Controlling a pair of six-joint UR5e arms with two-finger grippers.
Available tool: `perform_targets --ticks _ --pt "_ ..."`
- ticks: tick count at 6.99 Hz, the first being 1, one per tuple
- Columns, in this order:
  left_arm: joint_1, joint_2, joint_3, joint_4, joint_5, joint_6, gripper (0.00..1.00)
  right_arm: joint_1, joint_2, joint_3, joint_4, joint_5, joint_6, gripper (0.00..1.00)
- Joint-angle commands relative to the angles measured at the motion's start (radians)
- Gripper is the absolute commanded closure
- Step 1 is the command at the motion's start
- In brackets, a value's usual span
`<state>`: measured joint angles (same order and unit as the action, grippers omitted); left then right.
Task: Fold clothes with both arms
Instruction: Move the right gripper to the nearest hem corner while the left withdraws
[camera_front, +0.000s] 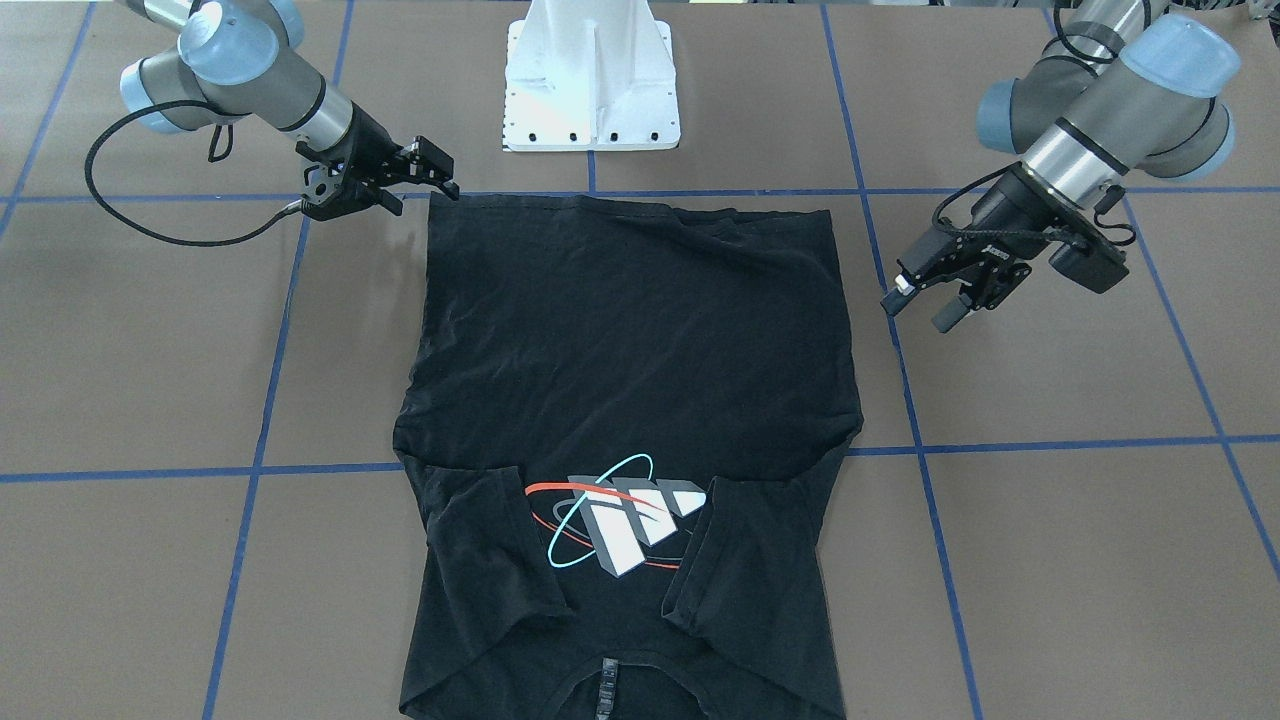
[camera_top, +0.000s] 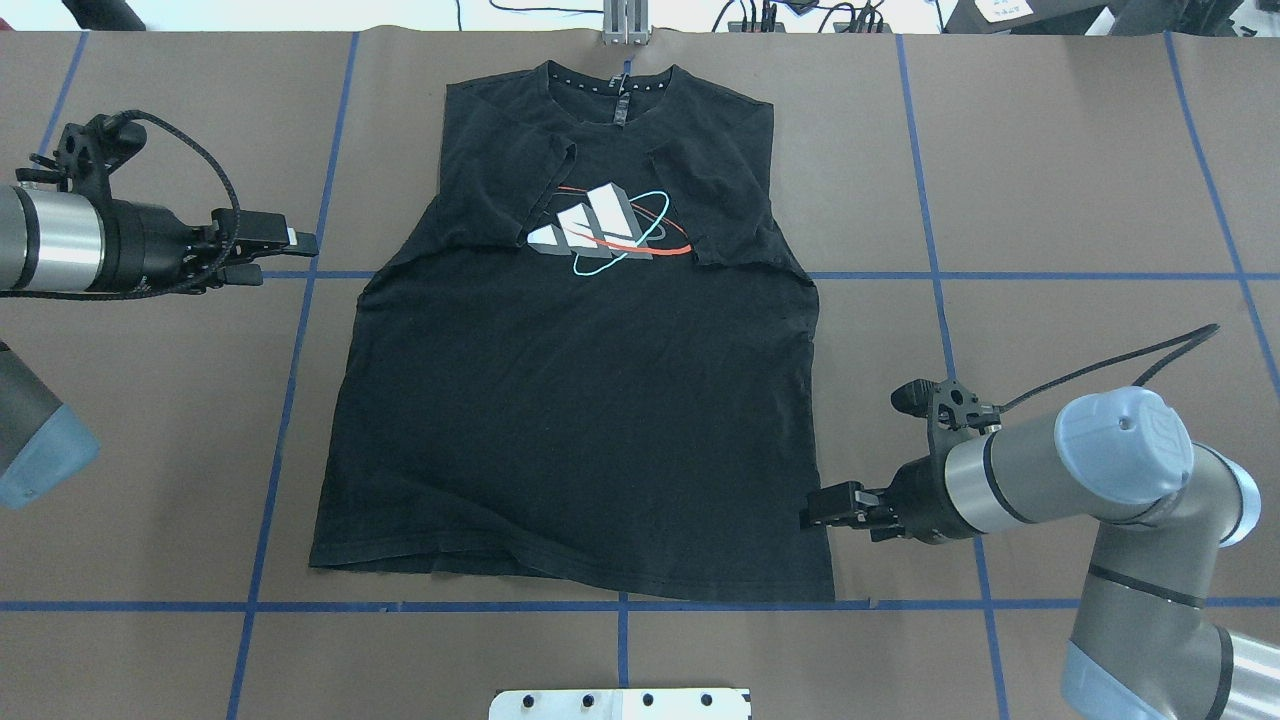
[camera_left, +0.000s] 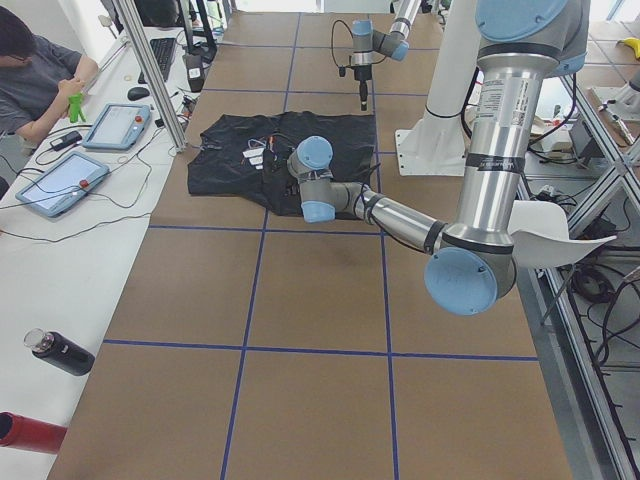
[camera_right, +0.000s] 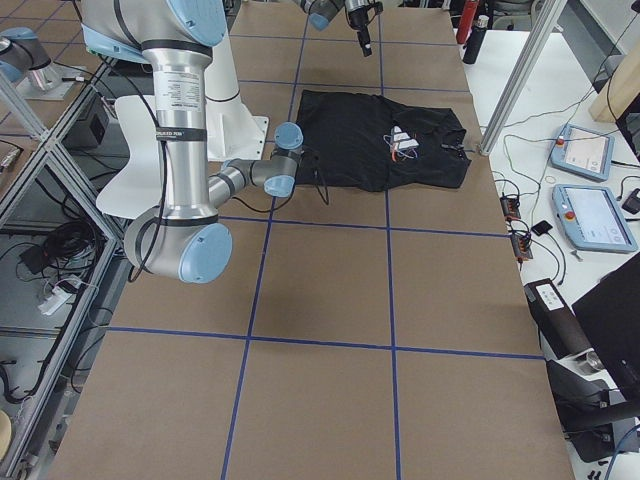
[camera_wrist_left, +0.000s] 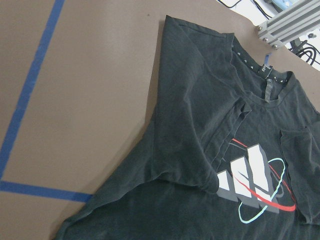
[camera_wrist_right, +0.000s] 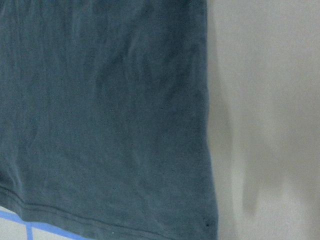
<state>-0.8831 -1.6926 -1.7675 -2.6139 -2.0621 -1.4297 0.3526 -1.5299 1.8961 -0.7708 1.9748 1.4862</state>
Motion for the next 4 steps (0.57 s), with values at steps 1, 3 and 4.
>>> perform_targets --ticks 1,3,4 --pt "-0.001 0.021 -0.039 0.0 -0.003 0.008 0.0 -0.044 -0.001 -0.005 -0.001 -0.013 0.0 0.0" --pt "-0.002 0.022 -0.07 0.011 -0.009 0.008 0.0 -0.05 0.001 -0.012 -0.005 -0.005 0.0 0.06" --pt "-0.004 0.022 -0.069 0.011 -0.009 0.008 0.0 -0.063 0.008 -0.014 -0.008 -0.007 0.0 0.08"
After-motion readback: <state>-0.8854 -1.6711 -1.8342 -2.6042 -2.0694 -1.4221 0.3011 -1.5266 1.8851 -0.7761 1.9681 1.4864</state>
